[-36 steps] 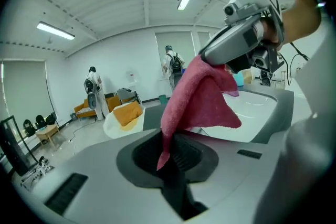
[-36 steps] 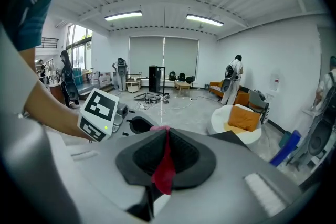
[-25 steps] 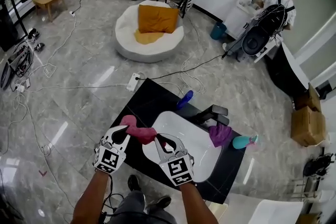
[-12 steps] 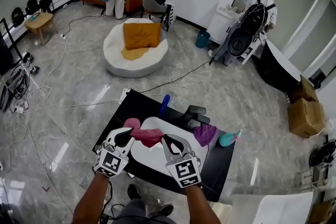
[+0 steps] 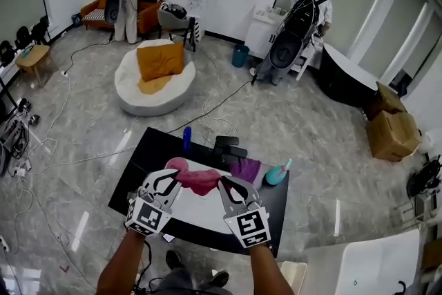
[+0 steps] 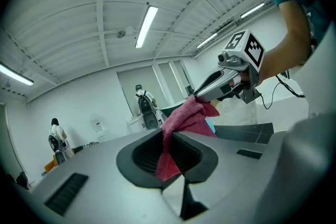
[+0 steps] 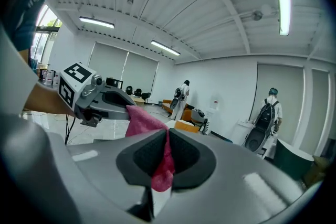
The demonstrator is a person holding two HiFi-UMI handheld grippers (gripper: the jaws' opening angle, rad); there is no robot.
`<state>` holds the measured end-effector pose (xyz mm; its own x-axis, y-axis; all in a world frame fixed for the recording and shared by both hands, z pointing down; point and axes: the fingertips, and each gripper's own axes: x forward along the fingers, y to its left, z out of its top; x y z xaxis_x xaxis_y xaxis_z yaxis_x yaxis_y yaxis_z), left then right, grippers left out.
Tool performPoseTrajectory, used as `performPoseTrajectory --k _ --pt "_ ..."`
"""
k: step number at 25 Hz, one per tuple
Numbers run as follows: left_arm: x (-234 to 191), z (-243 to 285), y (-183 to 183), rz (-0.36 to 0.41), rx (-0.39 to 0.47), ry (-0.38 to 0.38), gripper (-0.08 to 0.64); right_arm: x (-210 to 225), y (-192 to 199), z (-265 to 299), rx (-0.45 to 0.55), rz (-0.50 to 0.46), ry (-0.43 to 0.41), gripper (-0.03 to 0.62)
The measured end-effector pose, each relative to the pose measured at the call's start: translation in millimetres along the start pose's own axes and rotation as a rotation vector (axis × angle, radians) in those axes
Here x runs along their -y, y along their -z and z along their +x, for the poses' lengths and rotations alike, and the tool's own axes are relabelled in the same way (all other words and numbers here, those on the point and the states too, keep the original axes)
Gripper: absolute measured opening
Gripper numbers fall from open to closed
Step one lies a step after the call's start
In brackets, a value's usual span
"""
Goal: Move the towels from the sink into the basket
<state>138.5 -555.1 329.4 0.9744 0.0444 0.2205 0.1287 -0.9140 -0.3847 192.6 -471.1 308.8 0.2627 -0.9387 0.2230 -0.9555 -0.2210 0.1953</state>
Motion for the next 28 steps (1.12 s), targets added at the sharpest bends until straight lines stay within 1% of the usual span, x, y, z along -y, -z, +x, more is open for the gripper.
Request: performPoseTrajectory --k 6,12,25,28 --pt "44 21 -49 0.039 0.040 0.049 0.037 36 1 -59 0.016 0.004 0.067 0.026" --pt "97 37 -93 0.080 0.076 0.094 0.037 66 7 -124 0.032 0.007 0.126 0.026" --pt "243 81 -185 0.150 0.142 0.223 0.037 137 41 -288 0.042 0.029 0.270 0.026" --pt "268 93 -207 0.165 0.161 0.258 0.037 154 45 -318 0.041 0.038 0.308 0.026"
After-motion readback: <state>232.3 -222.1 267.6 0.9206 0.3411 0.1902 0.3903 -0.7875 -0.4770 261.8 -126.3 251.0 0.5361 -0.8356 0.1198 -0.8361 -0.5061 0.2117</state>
